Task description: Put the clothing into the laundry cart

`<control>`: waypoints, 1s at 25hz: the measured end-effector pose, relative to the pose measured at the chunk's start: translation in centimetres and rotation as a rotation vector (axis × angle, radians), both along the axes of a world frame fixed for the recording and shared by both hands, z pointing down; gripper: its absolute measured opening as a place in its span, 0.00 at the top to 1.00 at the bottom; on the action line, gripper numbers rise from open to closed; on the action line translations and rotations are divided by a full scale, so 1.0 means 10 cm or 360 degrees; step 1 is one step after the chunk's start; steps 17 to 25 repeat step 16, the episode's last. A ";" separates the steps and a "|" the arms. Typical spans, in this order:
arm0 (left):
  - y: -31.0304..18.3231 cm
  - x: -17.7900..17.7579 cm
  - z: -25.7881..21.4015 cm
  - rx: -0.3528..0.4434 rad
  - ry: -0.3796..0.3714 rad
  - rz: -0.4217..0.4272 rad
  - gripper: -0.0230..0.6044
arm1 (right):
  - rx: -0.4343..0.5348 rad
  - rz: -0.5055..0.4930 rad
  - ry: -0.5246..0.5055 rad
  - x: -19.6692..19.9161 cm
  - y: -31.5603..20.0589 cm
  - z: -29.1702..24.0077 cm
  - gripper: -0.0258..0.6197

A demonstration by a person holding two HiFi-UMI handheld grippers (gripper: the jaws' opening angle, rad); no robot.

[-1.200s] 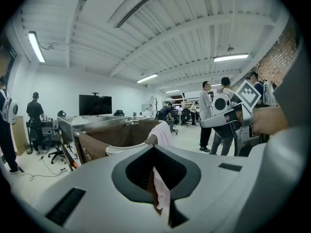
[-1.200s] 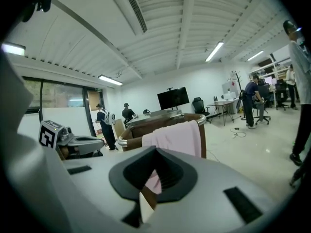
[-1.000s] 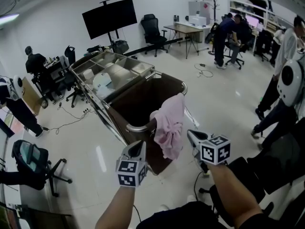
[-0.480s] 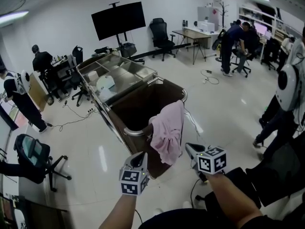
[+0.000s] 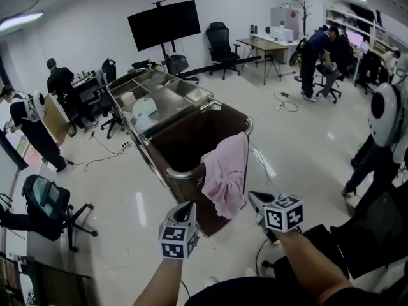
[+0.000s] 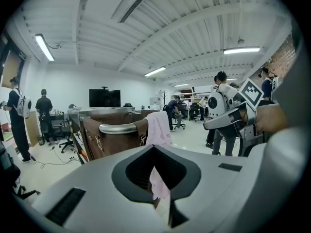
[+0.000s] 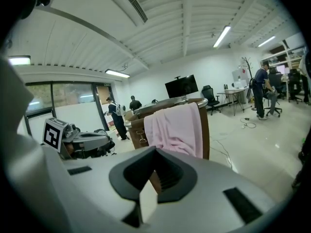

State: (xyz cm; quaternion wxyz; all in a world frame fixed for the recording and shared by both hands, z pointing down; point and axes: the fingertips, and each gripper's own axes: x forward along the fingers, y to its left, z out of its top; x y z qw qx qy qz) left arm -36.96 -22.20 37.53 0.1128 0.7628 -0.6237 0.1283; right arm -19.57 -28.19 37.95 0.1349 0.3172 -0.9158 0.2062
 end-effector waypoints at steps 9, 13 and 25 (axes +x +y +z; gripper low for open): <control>-0.04 0.02 0.00 -0.0006 0.0001 0.0022 0.96 | 0.0005 0.0013 -0.0012 0.00 -0.03 -0.04 0.96; -0.05 0.02 0.00 0.0008 0.0011 0.0027 0.96 | 0.0006 0.0020 -0.0012 -0.01 -0.02 -0.03 0.96; -0.05 0.03 0.00 0.0004 0.0010 0.0032 0.96 | 0.0004 0.0025 -0.0011 -0.01 -0.02 -0.04 0.96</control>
